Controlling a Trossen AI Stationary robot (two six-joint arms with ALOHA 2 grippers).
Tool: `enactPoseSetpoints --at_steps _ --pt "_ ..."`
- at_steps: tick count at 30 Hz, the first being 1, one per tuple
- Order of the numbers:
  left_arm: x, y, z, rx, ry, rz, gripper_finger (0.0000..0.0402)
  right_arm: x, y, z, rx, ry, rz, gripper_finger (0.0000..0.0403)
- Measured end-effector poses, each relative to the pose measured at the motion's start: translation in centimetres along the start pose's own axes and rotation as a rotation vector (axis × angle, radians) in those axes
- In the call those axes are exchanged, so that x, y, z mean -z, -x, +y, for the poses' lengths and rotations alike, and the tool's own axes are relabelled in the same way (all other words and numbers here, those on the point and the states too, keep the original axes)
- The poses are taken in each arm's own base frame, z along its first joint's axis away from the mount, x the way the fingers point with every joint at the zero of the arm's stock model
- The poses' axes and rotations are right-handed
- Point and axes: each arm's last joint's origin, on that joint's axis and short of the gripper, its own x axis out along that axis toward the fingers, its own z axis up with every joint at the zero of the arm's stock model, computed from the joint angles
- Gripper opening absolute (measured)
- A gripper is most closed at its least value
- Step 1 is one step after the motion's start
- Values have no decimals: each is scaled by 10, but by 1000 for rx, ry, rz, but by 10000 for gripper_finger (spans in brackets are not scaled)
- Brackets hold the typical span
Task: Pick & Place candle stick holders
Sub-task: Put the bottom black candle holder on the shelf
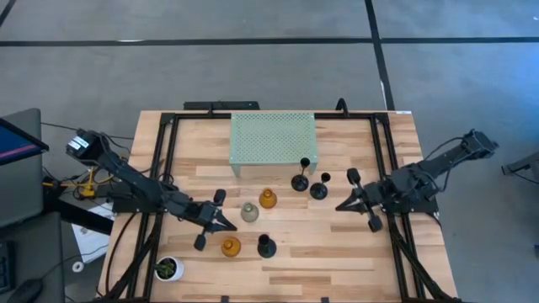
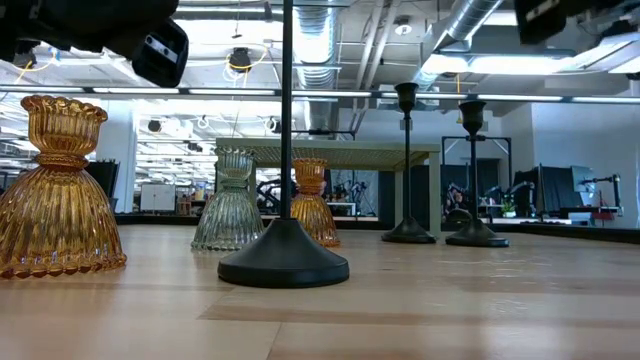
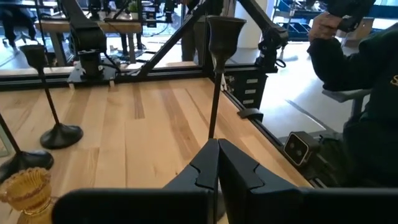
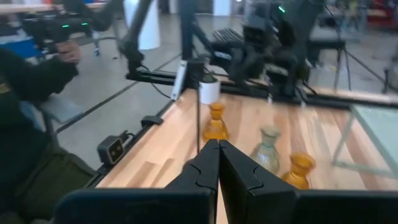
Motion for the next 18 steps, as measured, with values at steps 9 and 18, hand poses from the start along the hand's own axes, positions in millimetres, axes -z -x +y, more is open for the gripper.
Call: enactPoseSetpoints --at_steps 9,18 --pt "4 -33 -6 1 -96 47 8 0 1 2 5 5 3 0" --pt "4 -51 -5 -15 -99 105 7 0 0 1 14 8 4 0"
